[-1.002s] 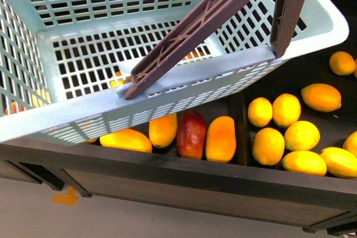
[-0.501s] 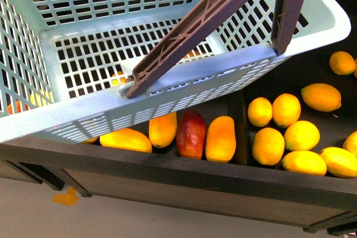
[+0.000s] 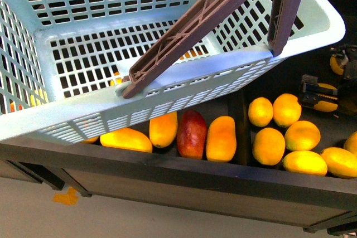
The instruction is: Pick lemon and mango into basket
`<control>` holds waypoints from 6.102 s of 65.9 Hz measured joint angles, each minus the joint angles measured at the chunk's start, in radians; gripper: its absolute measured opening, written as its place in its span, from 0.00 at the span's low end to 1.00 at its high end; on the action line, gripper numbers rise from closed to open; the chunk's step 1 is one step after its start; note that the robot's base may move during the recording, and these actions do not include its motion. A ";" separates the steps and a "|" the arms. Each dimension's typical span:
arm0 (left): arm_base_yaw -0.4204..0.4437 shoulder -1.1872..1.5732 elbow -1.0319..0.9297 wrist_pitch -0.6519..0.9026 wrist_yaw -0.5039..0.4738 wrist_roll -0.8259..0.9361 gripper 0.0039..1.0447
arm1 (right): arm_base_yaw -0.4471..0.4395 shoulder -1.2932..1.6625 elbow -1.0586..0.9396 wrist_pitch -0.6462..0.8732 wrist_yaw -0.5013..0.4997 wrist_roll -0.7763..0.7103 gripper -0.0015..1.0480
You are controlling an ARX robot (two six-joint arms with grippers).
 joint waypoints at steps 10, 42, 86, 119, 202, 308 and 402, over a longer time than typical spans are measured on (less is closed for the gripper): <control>0.000 0.000 0.000 0.000 0.001 0.000 0.13 | 0.023 0.085 0.130 -0.058 0.002 0.005 0.92; 0.000 0.000 0.000 0.000 0.000 0.000 0.13 | 0.068 0.159 0.245 -0.101 -0.047 0.126 0.92; 0.000 0.000 0.000 0.000 -0.001 0.000 0.13 | 0.121 0.323 0.458 -0.266 -0.010 0.238 0.70; 0.000 0.000 0.000 0.000 0.000 0.000 0.13 | 0.094 0.278 0.356 -0.206 -0.041 0.343 0.56; 0.000 0.000 0.000 0.000 0.002 0.000 0.13 | 0.417 -0.799 -0.238 0.076 0.026 0.273 0.59; -0.005 0.003 0.000 0.000 -0.001 0.001 0.13 | 0.143 -1.359 -0.931 0.504 0.079 -0.097 0.76; 0.000 0.004 0.003 0.000 0.013 -0.005 0.13 | -0.113 -0.997 -0.649 -0.066 0.090 -0.086 0.92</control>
